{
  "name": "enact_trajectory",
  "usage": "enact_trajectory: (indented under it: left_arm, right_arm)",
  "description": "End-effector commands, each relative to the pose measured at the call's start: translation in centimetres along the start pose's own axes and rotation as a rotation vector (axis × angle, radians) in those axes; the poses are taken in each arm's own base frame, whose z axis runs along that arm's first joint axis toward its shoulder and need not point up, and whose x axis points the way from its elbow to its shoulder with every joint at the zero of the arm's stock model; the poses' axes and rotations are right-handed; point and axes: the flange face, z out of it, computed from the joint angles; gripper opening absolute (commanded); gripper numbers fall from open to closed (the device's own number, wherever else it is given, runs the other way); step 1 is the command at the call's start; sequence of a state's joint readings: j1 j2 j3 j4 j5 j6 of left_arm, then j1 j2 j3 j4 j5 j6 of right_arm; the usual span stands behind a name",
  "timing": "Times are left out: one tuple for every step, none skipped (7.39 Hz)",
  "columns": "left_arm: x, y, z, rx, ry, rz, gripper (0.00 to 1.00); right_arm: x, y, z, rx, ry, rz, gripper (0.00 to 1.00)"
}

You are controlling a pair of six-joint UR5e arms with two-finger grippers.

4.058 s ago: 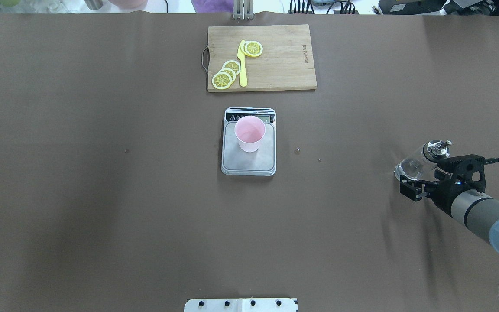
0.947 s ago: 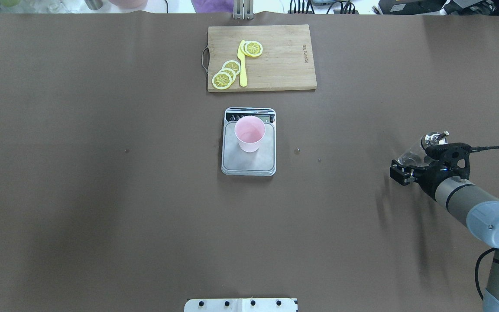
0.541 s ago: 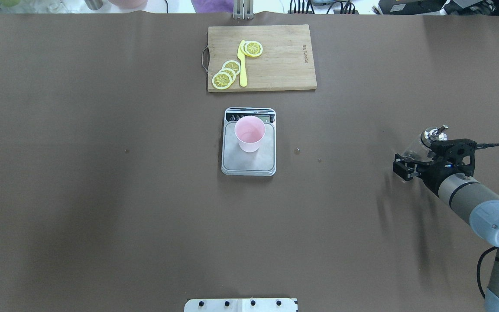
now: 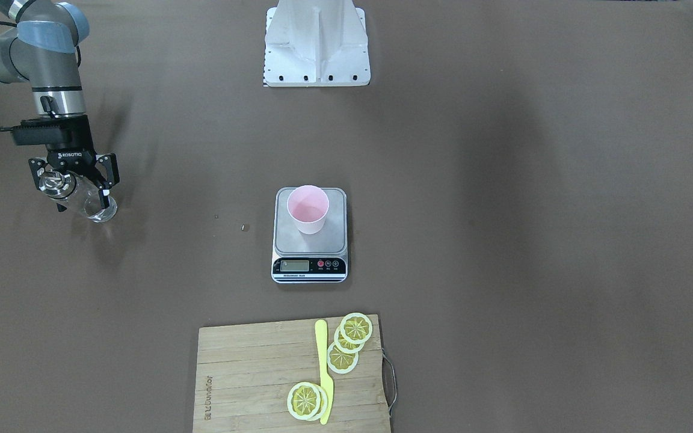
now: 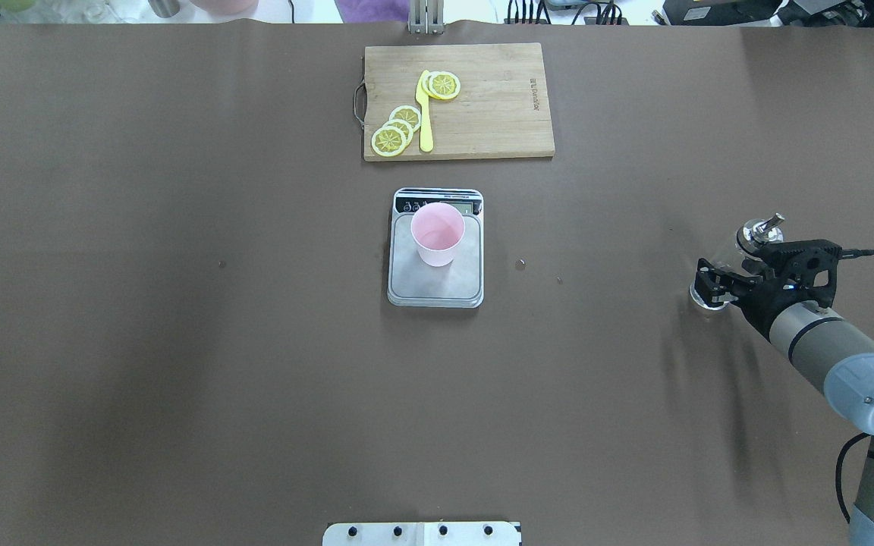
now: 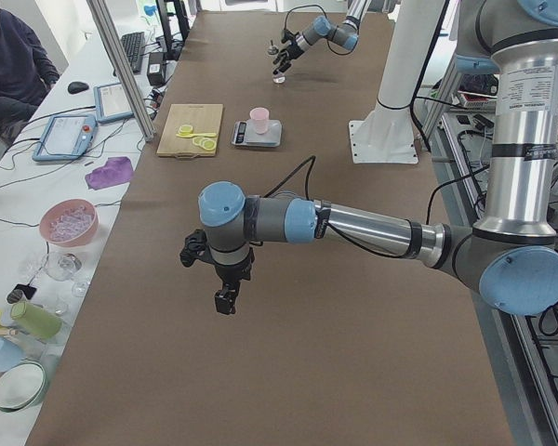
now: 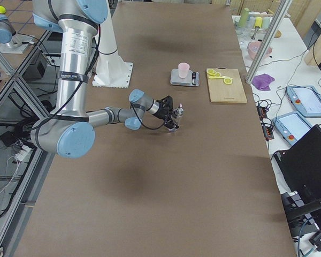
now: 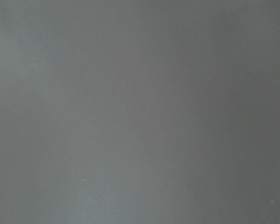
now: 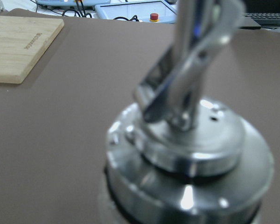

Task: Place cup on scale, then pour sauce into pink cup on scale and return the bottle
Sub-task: 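Lift the sauce bottle upward with the right gripper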

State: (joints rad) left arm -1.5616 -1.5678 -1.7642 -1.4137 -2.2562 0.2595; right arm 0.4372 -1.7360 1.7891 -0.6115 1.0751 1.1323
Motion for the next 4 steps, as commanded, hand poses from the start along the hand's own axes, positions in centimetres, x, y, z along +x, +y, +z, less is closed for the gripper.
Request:
enact_trajectory:
  left_arm:
    - [0.0, 0.1, 0.1, 0.005, -0.002, 0.004, 0.99]
    - [0.0, 0.1, 0.0, 0.006, -0.003, 0.005, 0.99]
    - [0.0, 0.1, 0.1, 0.005, -0.002, 0.004, 0.99]
    - [0.0, 0.1, -0.1, 0.008, -0.002, 0.005, 0.99]
  right_arm:
    - [-0.3, -1.2, -1.1, 0.059, -0.034, 0.027, 0.0]
    - [-1.1, -2.6, -2.5, 0.08, -0.06, 0.047, 0.0]
    - [-0.9, -3.3, -3.8, 0.088, -0.069, 0.053, 0.0]
    - [-1.5, -4.4, -5.0, 0.103, -0.087, 0.067, 0.0]
